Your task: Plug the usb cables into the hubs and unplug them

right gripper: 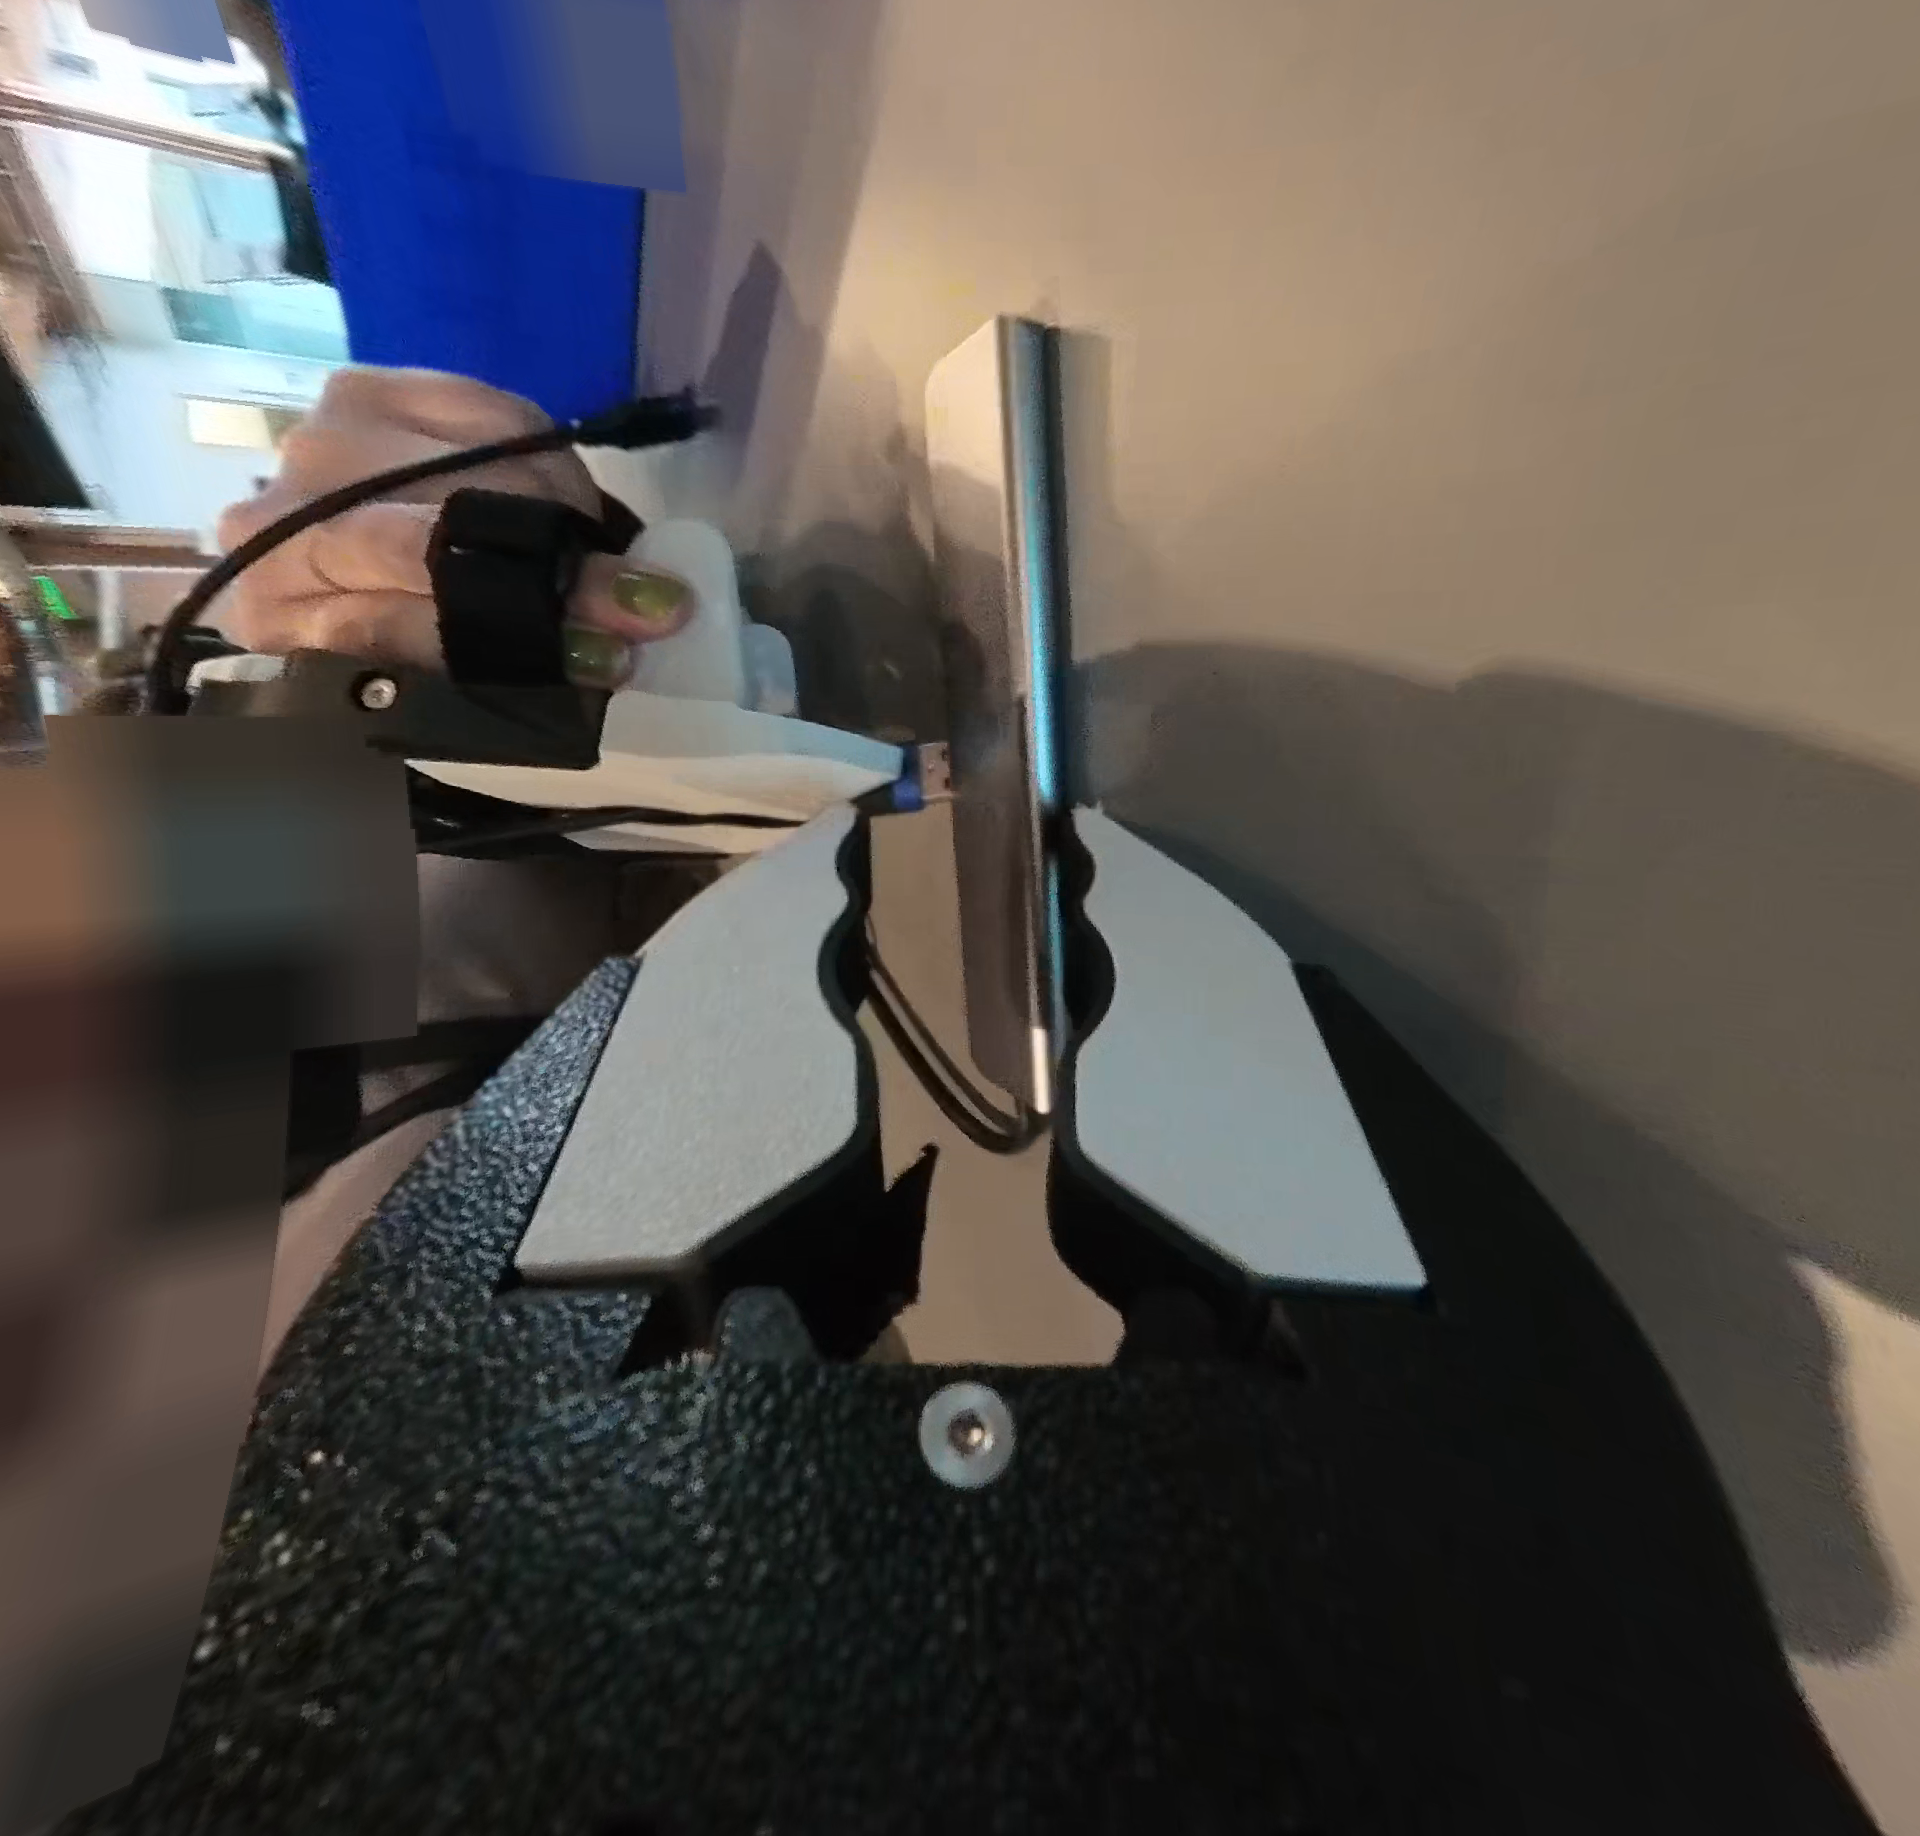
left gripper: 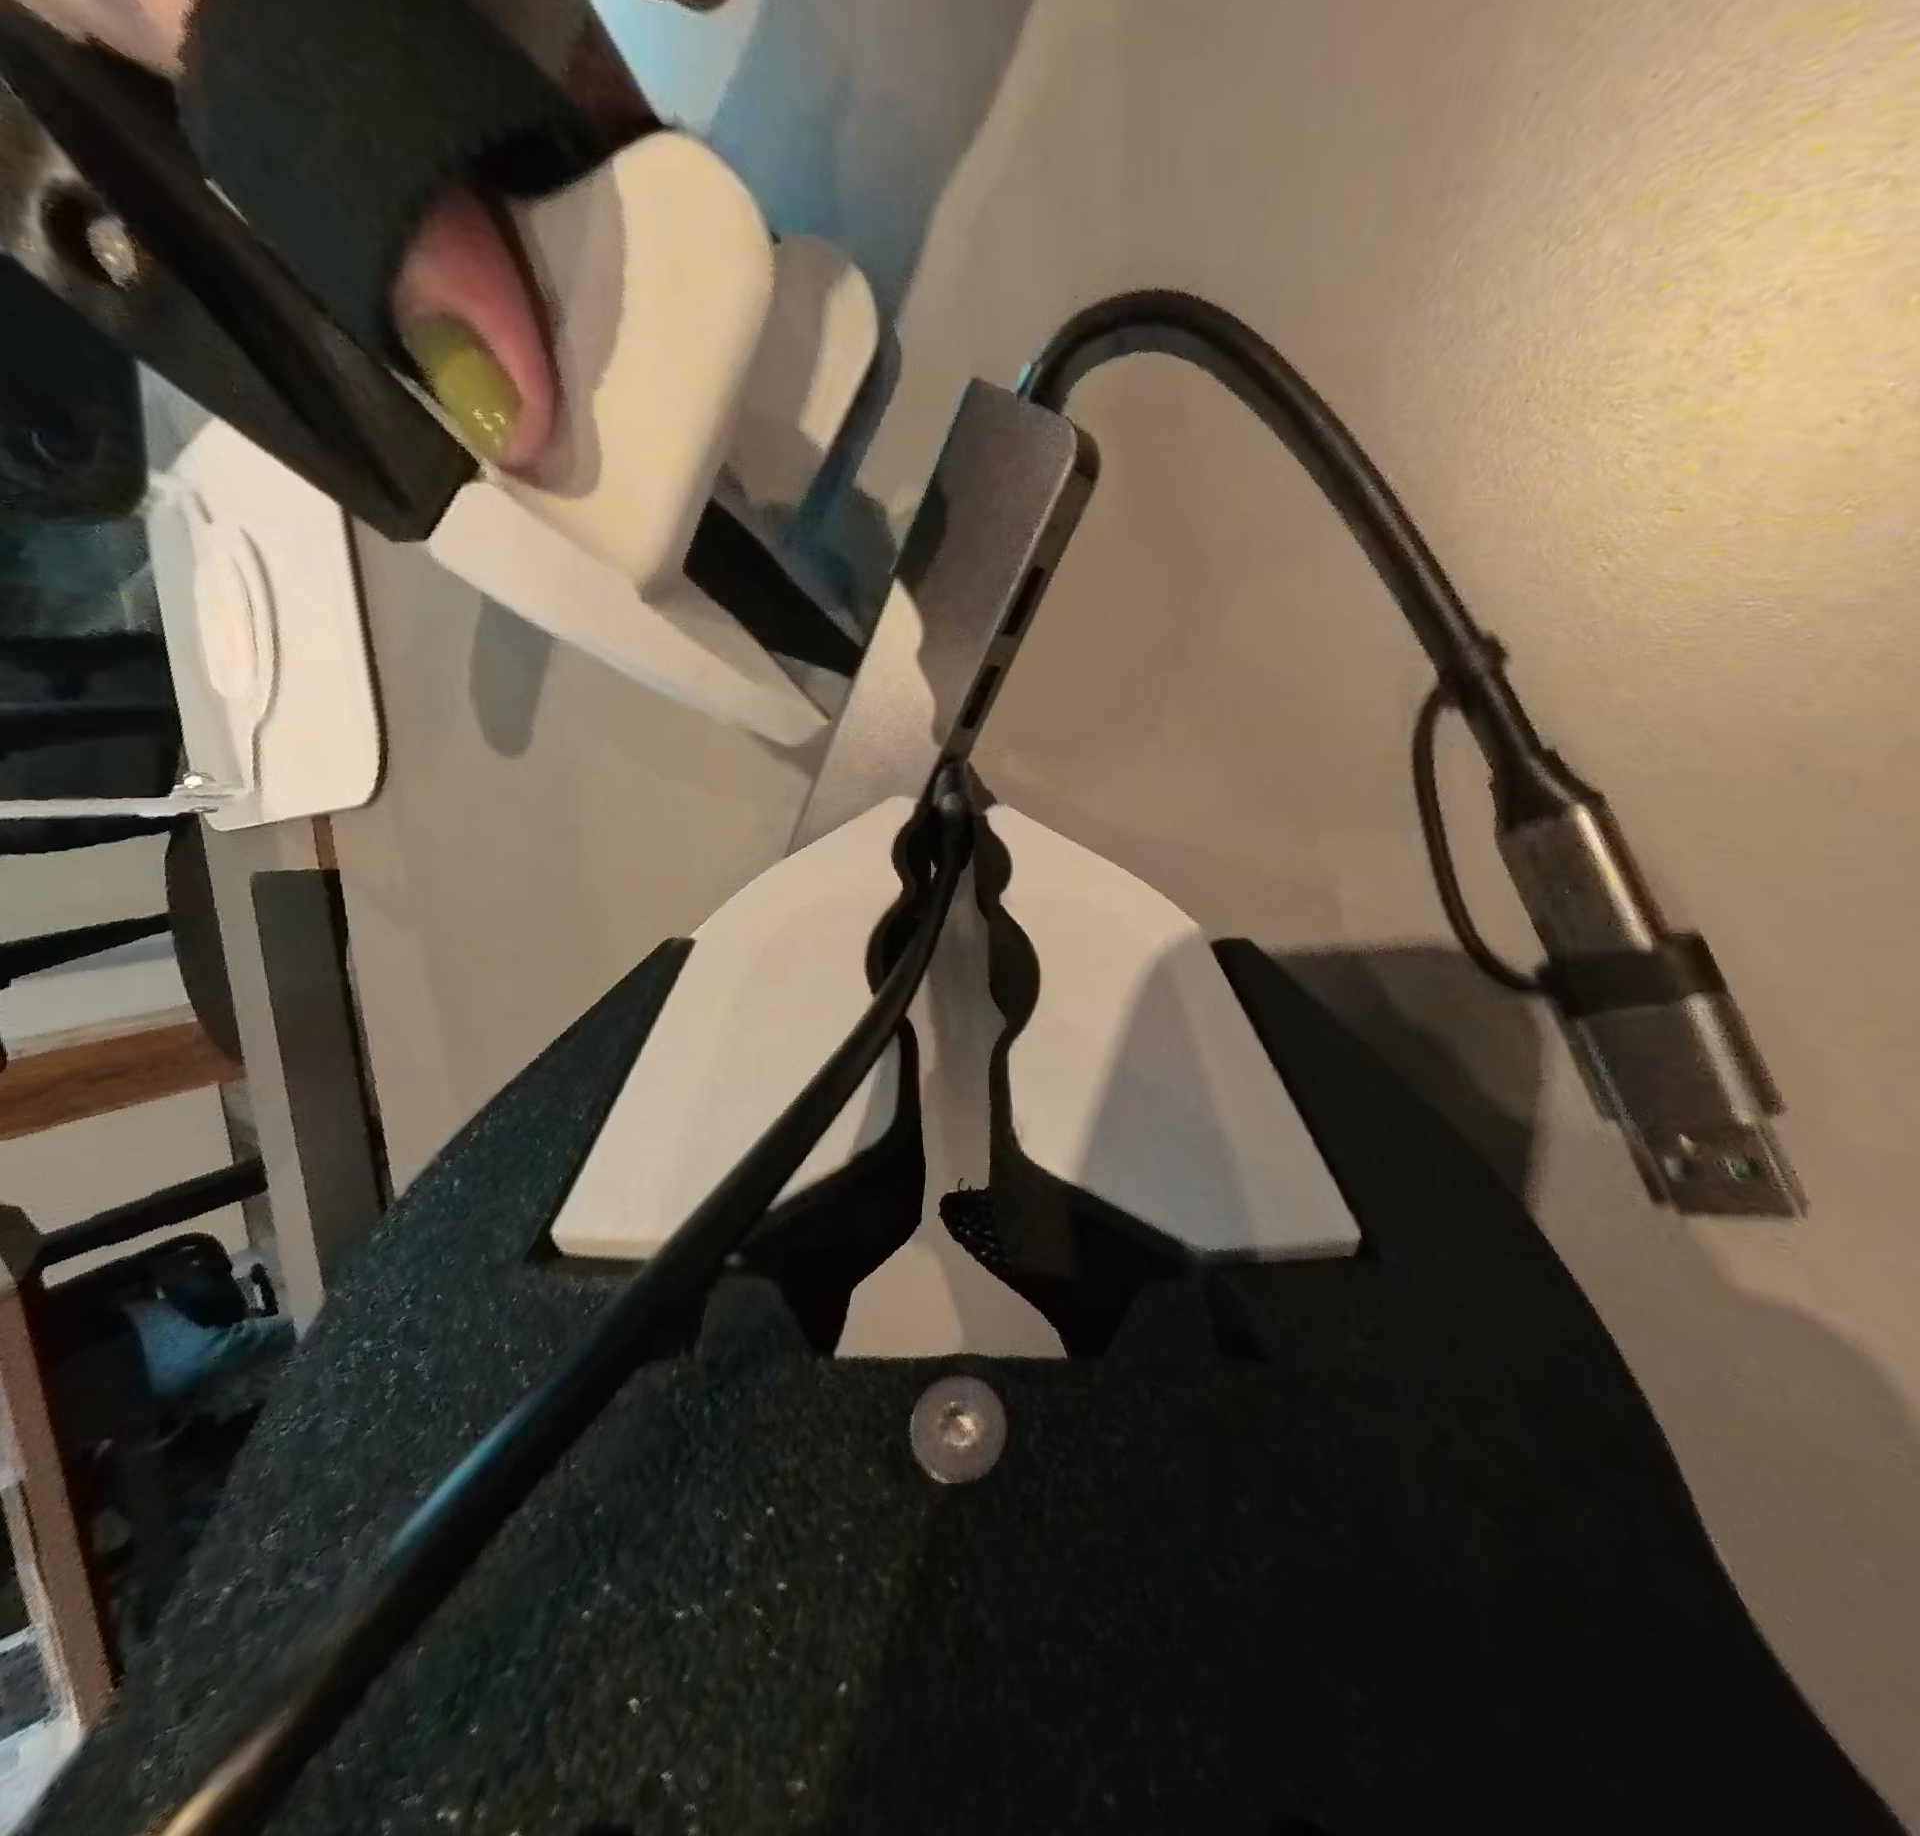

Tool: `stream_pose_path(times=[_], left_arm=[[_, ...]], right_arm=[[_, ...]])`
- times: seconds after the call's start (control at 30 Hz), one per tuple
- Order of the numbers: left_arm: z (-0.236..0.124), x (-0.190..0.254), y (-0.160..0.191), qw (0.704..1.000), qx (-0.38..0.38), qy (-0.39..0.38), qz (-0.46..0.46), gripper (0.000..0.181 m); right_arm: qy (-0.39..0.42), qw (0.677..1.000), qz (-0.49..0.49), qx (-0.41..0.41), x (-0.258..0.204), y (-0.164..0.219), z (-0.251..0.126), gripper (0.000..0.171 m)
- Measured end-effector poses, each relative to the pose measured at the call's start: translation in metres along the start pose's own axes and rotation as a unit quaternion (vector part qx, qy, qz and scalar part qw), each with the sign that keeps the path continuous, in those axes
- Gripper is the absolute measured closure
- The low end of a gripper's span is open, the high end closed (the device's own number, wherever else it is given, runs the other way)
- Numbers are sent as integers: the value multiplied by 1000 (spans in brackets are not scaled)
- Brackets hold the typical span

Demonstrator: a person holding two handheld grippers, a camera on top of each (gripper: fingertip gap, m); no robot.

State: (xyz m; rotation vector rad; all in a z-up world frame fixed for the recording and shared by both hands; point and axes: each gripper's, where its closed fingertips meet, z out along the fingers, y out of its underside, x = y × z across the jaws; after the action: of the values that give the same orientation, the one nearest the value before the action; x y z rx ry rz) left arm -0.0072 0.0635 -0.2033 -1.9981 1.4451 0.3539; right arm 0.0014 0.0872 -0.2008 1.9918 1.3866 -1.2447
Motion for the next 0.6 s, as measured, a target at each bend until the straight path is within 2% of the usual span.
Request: stream_pose_path(times=[0.1, 0.2, 0.23, 0.47, 0.6], left_arm=[[-1, 0, 1, 1000, 5, -4, -4, 173], [-1, 1, 2, 1000, 15, -8, -6, 173], [-1, 1, 2, 1000, 17, -6, -7, 173], [-1, 0, 2, 1000, 24, -5, -12, 173], [-1, 0, 2, 1000, 28, -5, -14, 173]], right_arm=[[-51, 998, 24, 25, -4, -10, -1, 138], [-150, 987, 47, 45, -24, -15, -6, 144], [-147, 987, 43, 43, -23, -14, -4, 145], [-21, 999, -49, -3, -5, -5, 7, 147], [45, 991, -121, -28, 3, -4, 10, 159]])
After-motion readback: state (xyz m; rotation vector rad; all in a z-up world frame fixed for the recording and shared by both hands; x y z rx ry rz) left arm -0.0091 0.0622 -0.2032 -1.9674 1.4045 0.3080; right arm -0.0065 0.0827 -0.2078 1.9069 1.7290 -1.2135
